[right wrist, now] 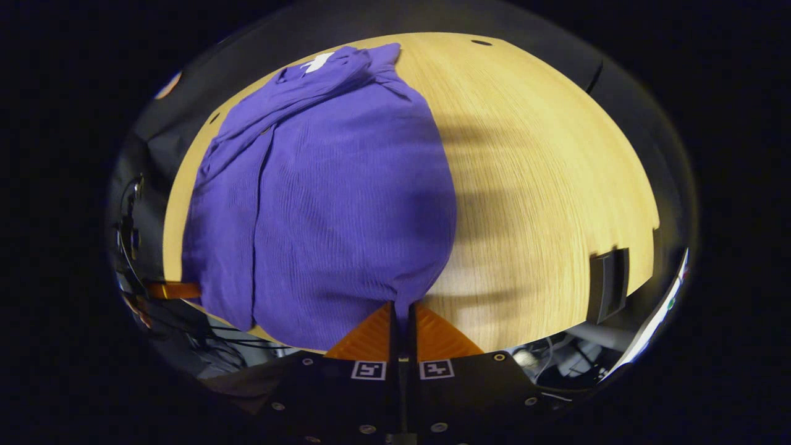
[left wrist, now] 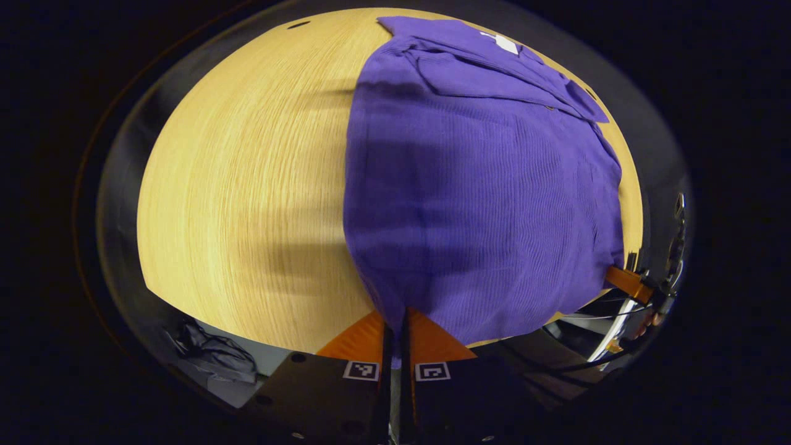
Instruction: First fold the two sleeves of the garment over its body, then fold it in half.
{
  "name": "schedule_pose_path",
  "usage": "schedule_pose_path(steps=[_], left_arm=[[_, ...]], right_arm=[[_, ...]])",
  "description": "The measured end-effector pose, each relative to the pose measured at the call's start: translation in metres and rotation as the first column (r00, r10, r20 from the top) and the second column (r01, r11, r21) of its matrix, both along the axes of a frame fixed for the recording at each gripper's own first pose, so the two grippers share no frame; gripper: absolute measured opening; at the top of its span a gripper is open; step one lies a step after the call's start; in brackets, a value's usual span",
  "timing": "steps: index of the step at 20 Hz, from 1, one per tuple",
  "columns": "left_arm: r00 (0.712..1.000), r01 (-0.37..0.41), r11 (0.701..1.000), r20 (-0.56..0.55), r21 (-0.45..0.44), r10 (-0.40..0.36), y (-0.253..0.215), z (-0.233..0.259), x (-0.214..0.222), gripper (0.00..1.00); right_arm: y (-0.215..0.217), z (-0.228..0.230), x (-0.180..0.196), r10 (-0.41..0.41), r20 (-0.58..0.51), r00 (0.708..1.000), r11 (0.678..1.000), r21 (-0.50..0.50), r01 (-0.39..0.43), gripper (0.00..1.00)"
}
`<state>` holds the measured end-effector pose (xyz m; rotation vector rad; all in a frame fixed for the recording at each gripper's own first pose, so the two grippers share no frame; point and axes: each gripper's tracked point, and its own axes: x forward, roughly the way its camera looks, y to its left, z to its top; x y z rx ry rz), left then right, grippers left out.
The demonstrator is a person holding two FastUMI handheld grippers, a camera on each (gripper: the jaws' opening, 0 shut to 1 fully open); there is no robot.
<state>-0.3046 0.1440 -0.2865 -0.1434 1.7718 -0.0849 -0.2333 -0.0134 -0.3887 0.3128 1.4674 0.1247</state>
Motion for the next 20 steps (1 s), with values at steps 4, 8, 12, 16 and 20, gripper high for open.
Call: schedule_pose_path(steps=[4, 8, 12, 16, 20], left_arm=[[0.999, 0.034, 0.999, 0.041, -0.008, -0.034, 0.002, 0.024, 0.015, 0.05], [0.988, 0.083, 0.996, 0.131, -0.014, -0.080, -0.006, 0.060, 0.051, 0.05], [0.970, 0.119, 0.993, 0.214, 0.001, -0.117, -0.015, 0.094, 0.085, 0.05], [0.955, 0.117, 0.993, 0.272, 0.022, -0.118, -0.021, 0.122, 0.113, 0.05], [0.939, 0.106, 0.993, 0.322, 0.058, -0.118, -0.018, 0.143, 0.152, 0.05]], right_arm=[[-0.001, 0.019, 0.012, -0.028, 0.019, 0.999, 0.996, 0.087, 0.027, 0.04], [-0.004, 0.053, 0.042, -0.049, 0.079, 0.996, 0.988, 0.152, 0.037, 0.03], [-0.010, 0.088, 0.077, -0.002, 0.158, 0.987, 0.985, 0.171, -0.025, 0.03], [-0.010, 0.121, 0.111, 0.051, 0.221, 0.974, 0.977, 0.193, -0.095, 0.03], [-0.018, 0.148, 0.150, 0.110, 0.288, 0.951, 0.970, 0.178, -0.166, 0.04]])
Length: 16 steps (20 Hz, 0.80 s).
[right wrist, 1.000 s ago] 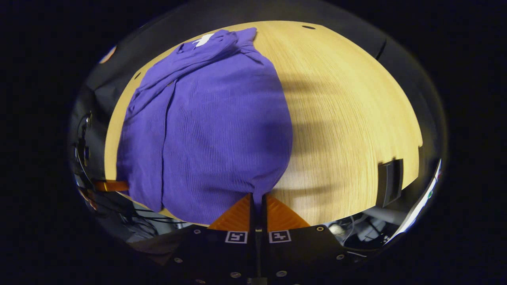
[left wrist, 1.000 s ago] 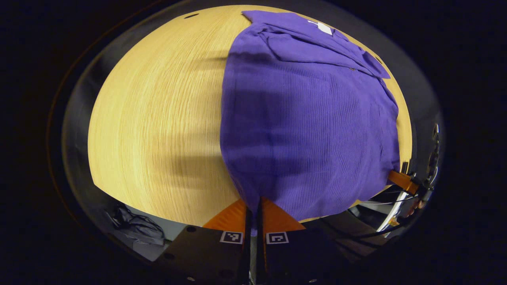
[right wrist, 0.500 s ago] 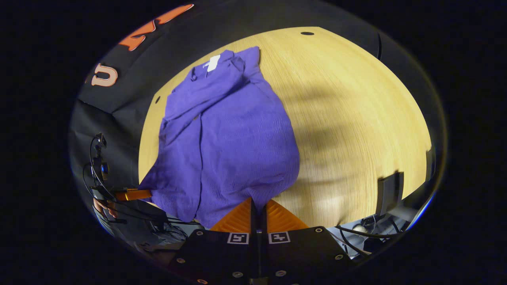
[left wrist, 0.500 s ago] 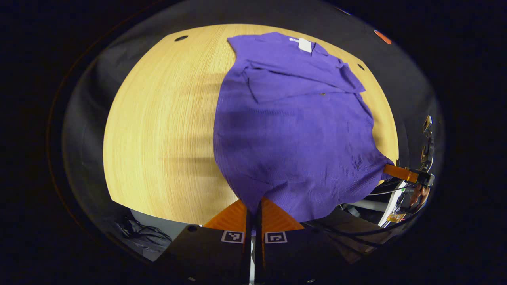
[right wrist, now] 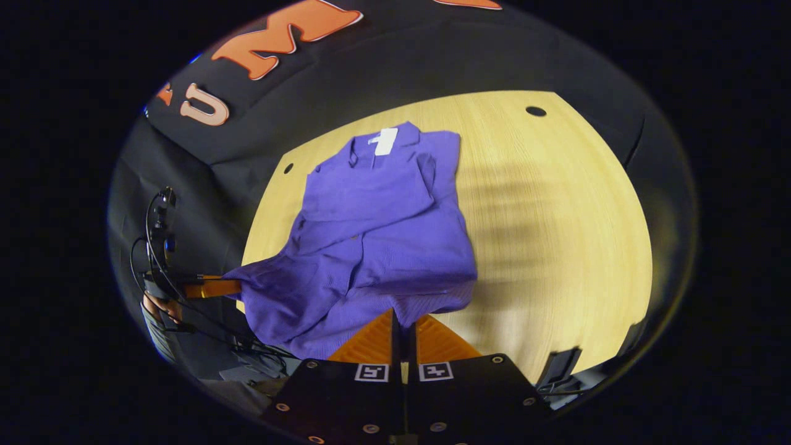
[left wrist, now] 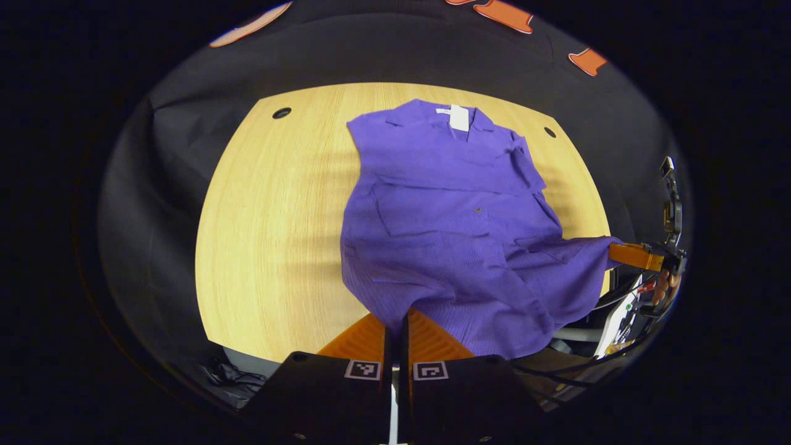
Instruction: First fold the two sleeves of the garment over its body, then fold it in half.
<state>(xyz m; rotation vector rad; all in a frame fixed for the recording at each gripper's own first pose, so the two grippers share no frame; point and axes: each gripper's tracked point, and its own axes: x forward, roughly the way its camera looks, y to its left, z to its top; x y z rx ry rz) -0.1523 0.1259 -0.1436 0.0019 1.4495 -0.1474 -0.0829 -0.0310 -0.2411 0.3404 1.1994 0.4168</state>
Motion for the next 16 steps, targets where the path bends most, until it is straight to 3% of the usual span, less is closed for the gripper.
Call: schedule_pose_path(steps=[3, 9, 16], left_arm=[[0.999, 0.012, 1.000, 0.035, 0.013, -0.012, 0.002, 0.014, 0.033, 0.05], [0.985, 0.138, 0.990, 0.108, 0.012, -0.138, -0.006, 0.041, 0.113, 0.05], [0.985, 0.163, 0.987, 0.065, -0.013, -0.162, 0.002, 0.010, 0.210, 0.05]], right_arm=[[-0.004, 0.019, 0.025, 0.031, 0.035, 0.999, 0.999, -0.015, -0.031, 0.03], [0.006, 0.041, 0.079, 0.030, 0.102, 0.994, 0.997, -0.069, -0.023, 0.03], [0.003, 0.037, 0.149, 0.001, 0.081, 0.997, 0.990, -0.144, 0.010, 0.03]])
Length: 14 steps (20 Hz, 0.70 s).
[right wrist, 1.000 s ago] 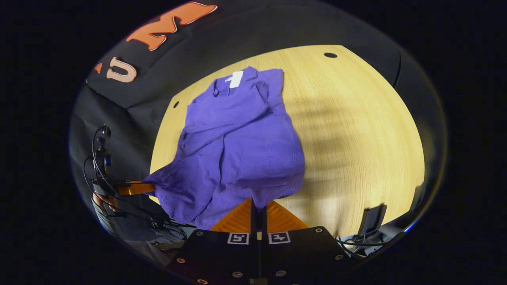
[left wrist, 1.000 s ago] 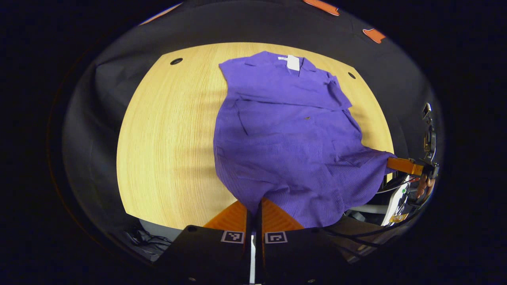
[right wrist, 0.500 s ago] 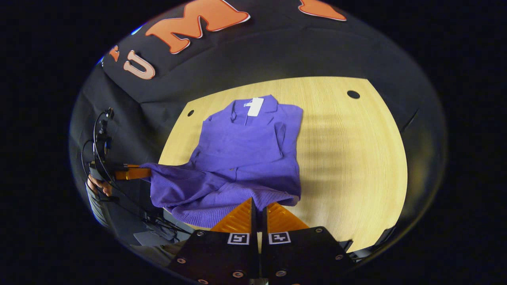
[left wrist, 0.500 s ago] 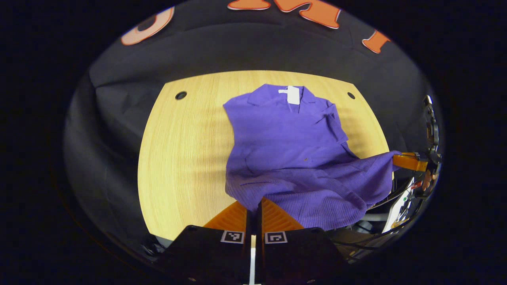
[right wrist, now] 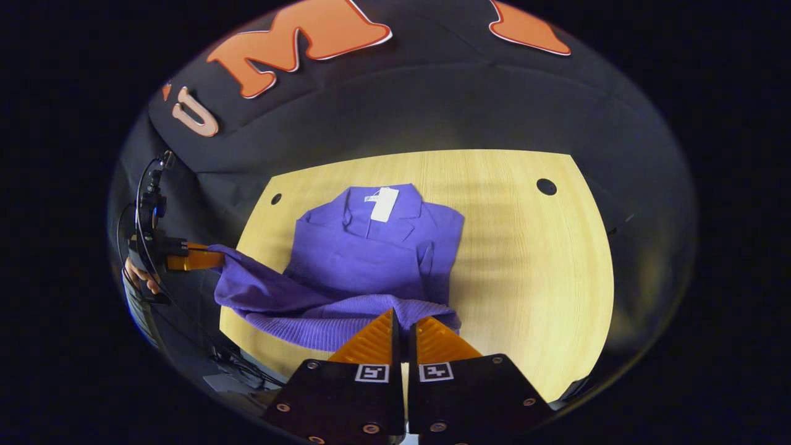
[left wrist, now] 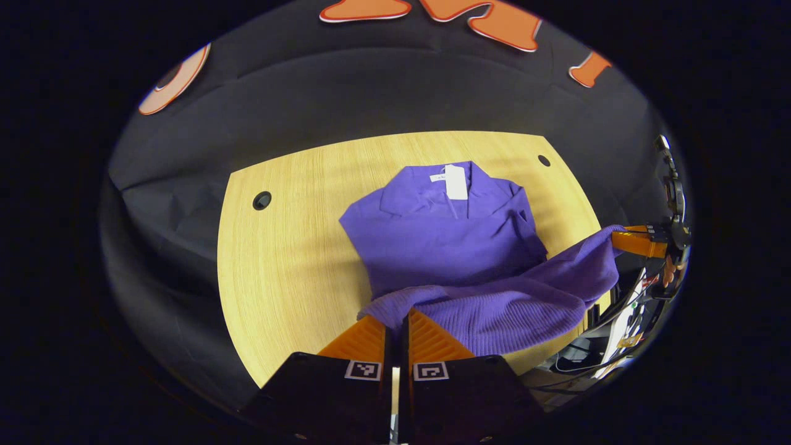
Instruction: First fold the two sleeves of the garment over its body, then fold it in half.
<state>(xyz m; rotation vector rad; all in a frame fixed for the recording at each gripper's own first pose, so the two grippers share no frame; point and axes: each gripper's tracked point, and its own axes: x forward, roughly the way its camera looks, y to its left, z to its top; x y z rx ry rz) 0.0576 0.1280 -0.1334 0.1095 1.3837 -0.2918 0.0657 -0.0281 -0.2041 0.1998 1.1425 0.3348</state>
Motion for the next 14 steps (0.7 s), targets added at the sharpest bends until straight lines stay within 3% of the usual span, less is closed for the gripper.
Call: schedule_pose_path(steps=[7, 14], left_arm=[[0.999, 0.009, 1.000, -0.051, 0.022, -0.008, 0.002, -0.034, 0.067, 0.05], [0.993, 0.076, 0.989, 0.081, 0.123, -0.086, -0.017, -0.065, 0.129, 0.05]], right_arm=[[0.008, -0.026, 0.057, -0.017, -0.068, 0.998, 1.000, -0.017, 0.016, 0.03], [0.012, -0.055, 0.118, -0.088, -0.068, 0.994, 0.996, -0.022, 0.087, 0.04]])
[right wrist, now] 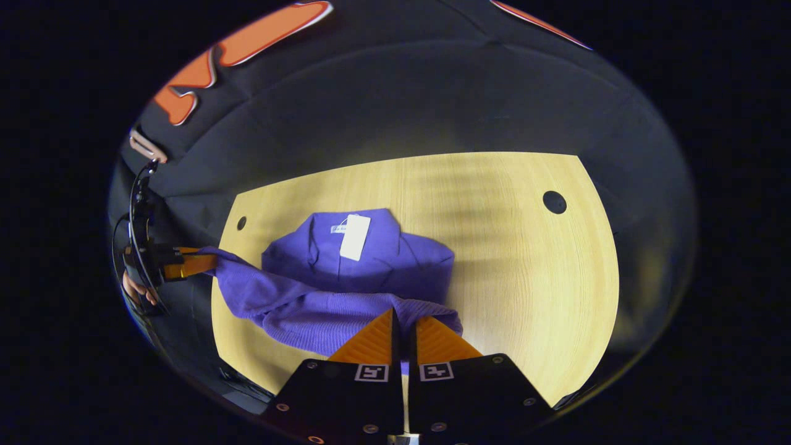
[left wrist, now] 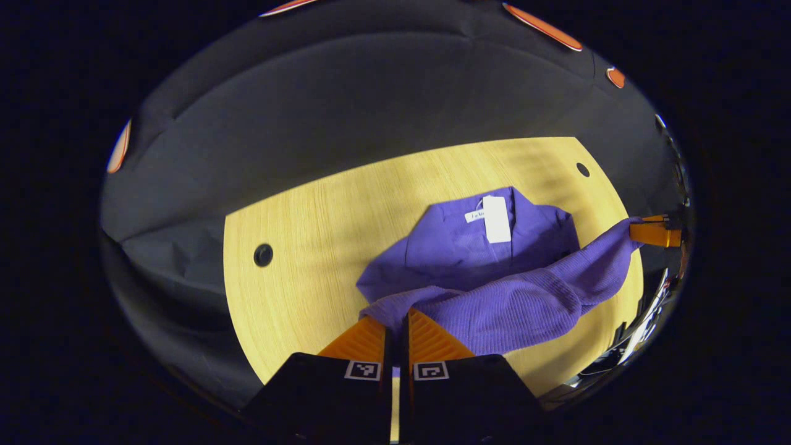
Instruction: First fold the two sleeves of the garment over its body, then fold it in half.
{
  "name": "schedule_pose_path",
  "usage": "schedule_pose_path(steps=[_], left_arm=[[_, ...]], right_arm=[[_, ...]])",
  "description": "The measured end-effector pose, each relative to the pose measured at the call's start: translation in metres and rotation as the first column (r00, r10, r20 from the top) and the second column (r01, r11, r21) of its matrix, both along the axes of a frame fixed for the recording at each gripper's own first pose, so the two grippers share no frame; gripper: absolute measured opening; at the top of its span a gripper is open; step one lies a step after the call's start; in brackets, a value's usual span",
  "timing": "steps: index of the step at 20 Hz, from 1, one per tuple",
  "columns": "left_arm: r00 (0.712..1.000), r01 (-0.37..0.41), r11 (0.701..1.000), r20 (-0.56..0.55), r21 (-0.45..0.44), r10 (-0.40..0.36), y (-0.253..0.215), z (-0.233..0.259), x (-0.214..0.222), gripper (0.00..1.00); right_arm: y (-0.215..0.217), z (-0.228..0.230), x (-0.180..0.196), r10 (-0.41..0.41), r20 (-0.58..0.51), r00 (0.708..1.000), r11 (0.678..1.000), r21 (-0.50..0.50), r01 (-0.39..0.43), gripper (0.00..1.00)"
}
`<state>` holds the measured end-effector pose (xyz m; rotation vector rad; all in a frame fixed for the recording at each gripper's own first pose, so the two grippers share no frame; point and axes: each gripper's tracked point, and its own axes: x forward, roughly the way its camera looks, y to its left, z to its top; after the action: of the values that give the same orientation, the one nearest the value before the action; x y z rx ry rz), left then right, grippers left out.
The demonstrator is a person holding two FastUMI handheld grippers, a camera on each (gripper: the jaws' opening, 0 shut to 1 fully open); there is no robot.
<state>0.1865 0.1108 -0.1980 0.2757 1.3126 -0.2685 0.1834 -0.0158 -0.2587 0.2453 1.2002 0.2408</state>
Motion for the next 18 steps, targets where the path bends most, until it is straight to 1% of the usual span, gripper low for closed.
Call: schedule_pose_path(steps=[4, 6, 7, 8, 9, 10, 11, 12, 13, 14, 15, 16, 17, 18], left_arm=[[0.993, -0.015, 1.000, 0.121, 0.015, 0.013, 0.001, -0.006, 0.026, 0.07], [0.983, -0.027, 1.000, 0.180, 0.006, 0.026, 0.001, -0.007, 0.034, 0.09], [0.975, -0.039, 0.999, 0.221, 0.011, 0.035, 0.003, -0.006, 0.041, 0.10], [0.958, -0.052, 0.998, 0.284, 0.026, 0.043, 0.008, 0.000, 0.054, 0.14], [0.933, -0.065, 0.996, 0.358, 0.055, 0.041, 0.017, 0.006, 0.070, 0.15], [0.899, -0.079, 0.994, 0.437, 0.077, 0.038, 0.028, 0.019, 0.084, 0.28], [0.874, -0.094, 0.991, 0.485, 0.097, 0.035, 0.034, 0.031, 0.091, 0.25], [0.857, -0.103, 0.990, 0.513, 0.092, 0.042, 0.037, 0.041, 0.094, 0.36], [0.845, -0.113, 0.991, 0.533, 0.079, 0.054, 0.035, 0.045, 0.091, 0.39], [0.831, -0.117, 0.992, 0.551, 0.048, 0.072, 0.032, 0.056, 0.089, 0.44], [0.812, -0.133, 0.991, 0.576, 0.026, 0.094, 0.032, 0.068, 0.085, 0.47], [0.798, -0.151, 0.988, 0.592, 0.009, 0.117, 0.031, 0.077, 0.082, 0.62], [0.780, -0.163, 0.986, 0.609, -0.029, 0.146, 0.030, 0.085, 0.076, 0.64], [0.754, -0.173, 0.982, 0.631, -0.080, 0.184, 0.026, 0.097, 0.070, 0.81]], right_arm=[[0.008, -0.012, 0.032, -0.063, 0.050, 0.997, 0.998, 0.033, 0.062, 0.05], [0.008, -0.011, 0.052, -0.105, 0.115, 0.988, 0.994, 0.043, 0.100, 0.08], [0.006, -0.005, 0.059, -0.130, 0.140, 0.981, 0.991, 0.058, 0.123, 0.10], [0.006, 0.000, 0.067, -0.157, 0.163, 0.974, 0.986, 0.080, 0.146, 0.12], [0.002, 0.008, 0.074, -0.189, 0.194, 0.963, 0.980, 0.103, 0.172, 0.13], [-0.002, 0.012, 0.082, -0.219, 0.223, 0.950, 0.974, 0.114, 0.198, 0.17], [-0.006, 0.018, 0.087, -0.242, 0.254, 0.936, 0.969, 0.122, 0.217, 0.21], [-0.009, 0.026, 0.088, -0.251, 0.281, 0.926, 0.967, 0.123, 0.225, 0.24], [-0.014, 0.032, 0.089, -0.253, 0.309, 0.917, 0.967, 0.116, 0.228, 0.18], [-0.018, 0.036, 0.086, -0.243, 0.334, 0.911, 0.970, 0.100, 0.222, 0.44], [-0.023, 0.039, 0.083, -0.231, 0.356, 0.906, 0.973, 0.071, 0.220, 0.39], [-0.023, 0.045, 0.079, -0.218, 0.387, 0.896, 0.975, 0.054, 0.214, 0.41], [-0.026, 0.052, 0.074, -0.206, 0.420, 0.884, 0.977, 0.037, 0.210, 0.47], [-0.026, 0.060, 0.070, -0.186, 0.460, 0.868, 0.980, 0.023, 0.198, 0.43]])
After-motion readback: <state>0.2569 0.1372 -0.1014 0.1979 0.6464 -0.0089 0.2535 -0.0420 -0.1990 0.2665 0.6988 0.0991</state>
